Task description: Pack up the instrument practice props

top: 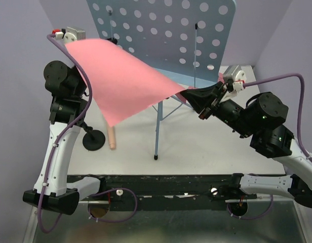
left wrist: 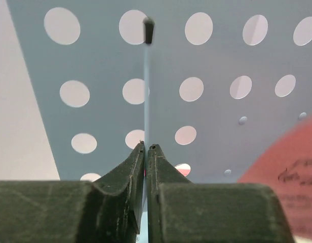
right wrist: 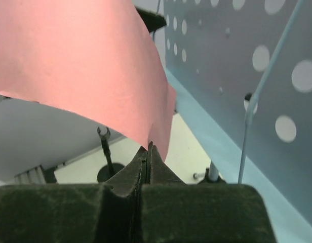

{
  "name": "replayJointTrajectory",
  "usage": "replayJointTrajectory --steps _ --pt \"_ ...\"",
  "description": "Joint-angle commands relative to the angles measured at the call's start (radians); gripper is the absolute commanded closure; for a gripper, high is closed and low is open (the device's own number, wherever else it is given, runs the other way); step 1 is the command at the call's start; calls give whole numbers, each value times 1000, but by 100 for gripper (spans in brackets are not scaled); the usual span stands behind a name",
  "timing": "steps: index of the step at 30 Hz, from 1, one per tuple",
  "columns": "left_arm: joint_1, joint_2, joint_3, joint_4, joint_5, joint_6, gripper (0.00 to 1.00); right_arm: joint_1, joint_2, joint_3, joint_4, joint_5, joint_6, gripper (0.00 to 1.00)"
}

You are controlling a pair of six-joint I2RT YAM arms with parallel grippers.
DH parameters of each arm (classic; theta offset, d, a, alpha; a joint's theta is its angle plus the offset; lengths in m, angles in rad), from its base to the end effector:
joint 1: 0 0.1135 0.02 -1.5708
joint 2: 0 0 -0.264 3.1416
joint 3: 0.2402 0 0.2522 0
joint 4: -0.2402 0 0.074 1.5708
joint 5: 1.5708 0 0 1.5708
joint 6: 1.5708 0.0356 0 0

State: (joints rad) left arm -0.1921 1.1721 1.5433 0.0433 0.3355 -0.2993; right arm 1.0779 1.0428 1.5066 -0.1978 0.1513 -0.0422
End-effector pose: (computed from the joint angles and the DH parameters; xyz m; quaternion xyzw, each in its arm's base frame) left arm 0.2162 -0.0540 0.5449 0.1108 0.5455 -0.2893 0.7787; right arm 0.0921 0.1601 0.5335 -0.2707 0.5448 0.3524 0.7112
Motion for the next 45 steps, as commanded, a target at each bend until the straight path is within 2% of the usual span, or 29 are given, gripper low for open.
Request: replayJointTrajectory --steps 1,8,11,12,14,19,26,34,41,45 --pt "2 -63 -49 24 -88 -8 81 -6 -70 -66 -189 -91 16 99" --pt "2 -86 -78 23 -82 -26 77 -6 -173 -160 -245 -75 73 99" --pt "2 -84 -80 15 -78 -37 62 -7 -205 -174 -293 -70 79 99" --pt "0 -84 -83 13 -75 -41 52 -6 -213 -177 -307 -68 77 100" --pt "0 -91 -95 13 -76 -46 39 -6 -219 -186 -357 -55 74 99" --pt "0 -152 -159 23 -108 -40 22 -6 -231 -285 -416 48 103 99" --pt "0 -308 -308 40 -191 -49 20 -7 -268 -497 -405 260 240 99" --pt "0 -480 -475 56 -233 -142 20 -7 -331 -473 -494 519 410 99" --pt "0 -532 -561 58 -204 -218 20 -6 -356 -459 -531 726 531 99" --pt "-1 -542 -603 59 -176 -251 20 -6 -349 -493 -487 827 538 99"
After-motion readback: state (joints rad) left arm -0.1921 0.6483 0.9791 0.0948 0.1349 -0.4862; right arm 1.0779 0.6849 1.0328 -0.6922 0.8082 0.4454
